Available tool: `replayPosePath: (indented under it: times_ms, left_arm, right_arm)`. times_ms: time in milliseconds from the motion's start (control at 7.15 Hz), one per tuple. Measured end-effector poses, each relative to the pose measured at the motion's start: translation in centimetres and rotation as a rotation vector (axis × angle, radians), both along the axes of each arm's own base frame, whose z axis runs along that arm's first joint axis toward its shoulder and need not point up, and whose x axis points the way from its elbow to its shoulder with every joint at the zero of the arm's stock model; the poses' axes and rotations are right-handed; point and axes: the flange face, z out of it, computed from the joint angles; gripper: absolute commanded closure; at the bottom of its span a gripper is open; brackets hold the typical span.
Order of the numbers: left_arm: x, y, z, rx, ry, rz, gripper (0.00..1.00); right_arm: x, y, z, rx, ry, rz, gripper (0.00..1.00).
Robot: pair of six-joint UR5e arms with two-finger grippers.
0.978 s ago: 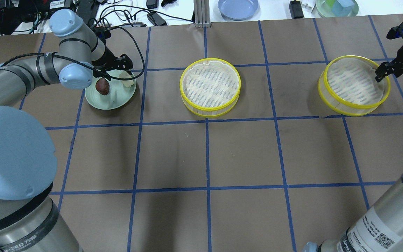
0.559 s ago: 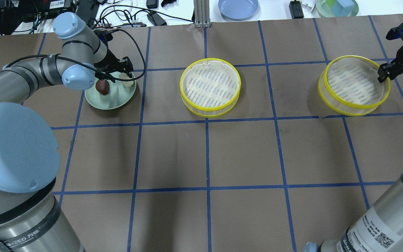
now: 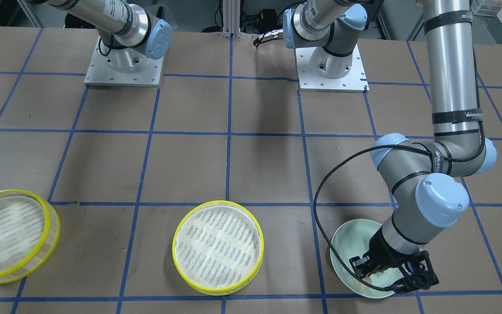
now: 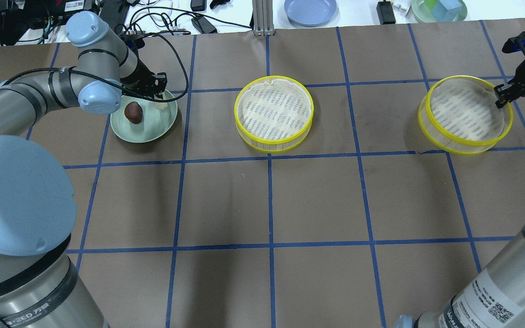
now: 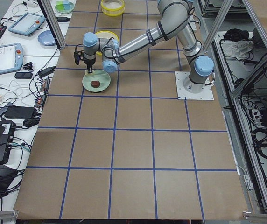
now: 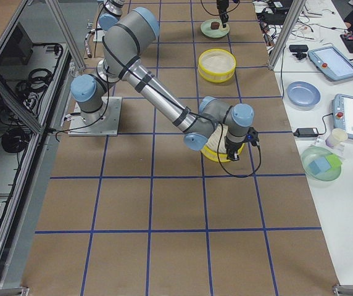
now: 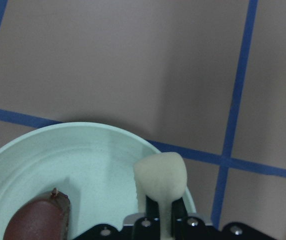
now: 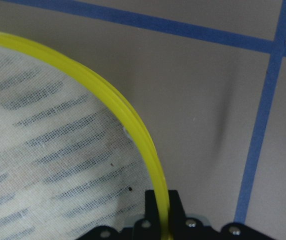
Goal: Stack buns with steamer
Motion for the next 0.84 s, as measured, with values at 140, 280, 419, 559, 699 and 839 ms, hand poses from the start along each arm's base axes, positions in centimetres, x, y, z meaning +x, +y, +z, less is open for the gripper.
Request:
replayPosePath:
  times_ms: [140, 280, 419, 559, 699, 839]
  left_arm:
    - [-1.6, 0.0, 1.5, -0.020, 0.031, 0.036, 1.00]
    - [-4.6, 0.3, 3.1, -0.037, 0.072, 0.069, 1.00]
    - [-8.4, 0.9, 4.4, -0.054, 0.108, 0.100, 1.00]
    - [-11.7, 1.6, 5.2, -0.068, 0.146, 0.121, 1.00]
    - [-15.0, 2.3, 5.4, -0.065, 0.196, 0.135, 1.00]
    - [-17.8, 3.0, 4.9, -0.052, 0.246, 0.139, 1.00]
  right_arm:
    - [0.4, 0.1, 1.2, -0.005, 0.003, -0.007, 0.97]
    - [1.4, 0.5, 3.4, -0.005, 0.002, -0.021, 0.97]
    - [3.3, 0.8, 6.2, -0.005, 0.000, -0.038, 0.97]
    - [5.9, 1.0, 9.0, -0.007, 0.003, -0.048, 0.97]
    - [9.1, 1.4, 11.8, -0.012, 0.008, -0.063, 0.97]
    - [12.1, 1.8, 14.1, -0.015, 0.014, -0.080, 0.97]
